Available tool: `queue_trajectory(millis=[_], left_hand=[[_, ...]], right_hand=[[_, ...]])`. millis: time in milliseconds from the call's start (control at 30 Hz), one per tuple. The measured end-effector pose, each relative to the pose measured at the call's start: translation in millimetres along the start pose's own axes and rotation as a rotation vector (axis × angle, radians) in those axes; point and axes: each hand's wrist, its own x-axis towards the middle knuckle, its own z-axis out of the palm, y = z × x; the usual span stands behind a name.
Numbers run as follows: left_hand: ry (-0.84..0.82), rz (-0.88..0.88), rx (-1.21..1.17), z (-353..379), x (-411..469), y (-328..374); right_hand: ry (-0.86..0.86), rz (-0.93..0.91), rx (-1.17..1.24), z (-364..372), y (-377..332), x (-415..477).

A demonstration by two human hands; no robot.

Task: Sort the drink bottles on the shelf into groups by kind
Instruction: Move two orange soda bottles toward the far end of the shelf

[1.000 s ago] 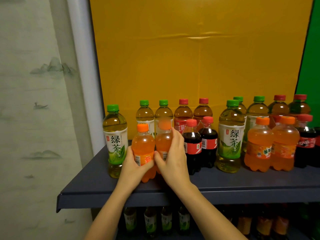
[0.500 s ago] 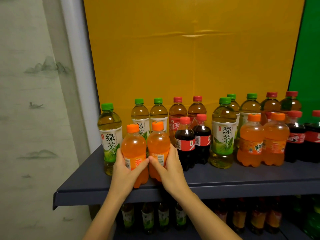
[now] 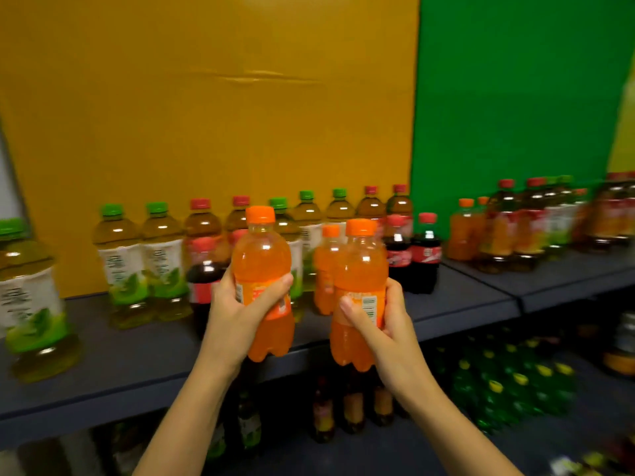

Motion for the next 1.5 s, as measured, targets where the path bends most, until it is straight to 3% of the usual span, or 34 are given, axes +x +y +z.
queue_trajectory(millis=[367,700,933,1133,1500], left_hand=[[-0.256,-0.117,-0.174,247,-38,-18],[-0.439,-0.148,-0.235,437,-40,-43],[-0.478,-0.143,-0.255,564,-11,-79],[-0.462,-0.105,-0.261,686,42,-112],[-0.428,-0.044,-0.19,828,104,-154]], right_hand=[[0.351,0.051,-0.261,-267,-15,-31],[0.56,0.058,-0.308,-439,-5,-35],[0.629,0.042,-0.279,-545,22,4],[0.588,0.042,-0.294,-654,47,79],[0.53,-0.007,-0.292,-783,99,187]])
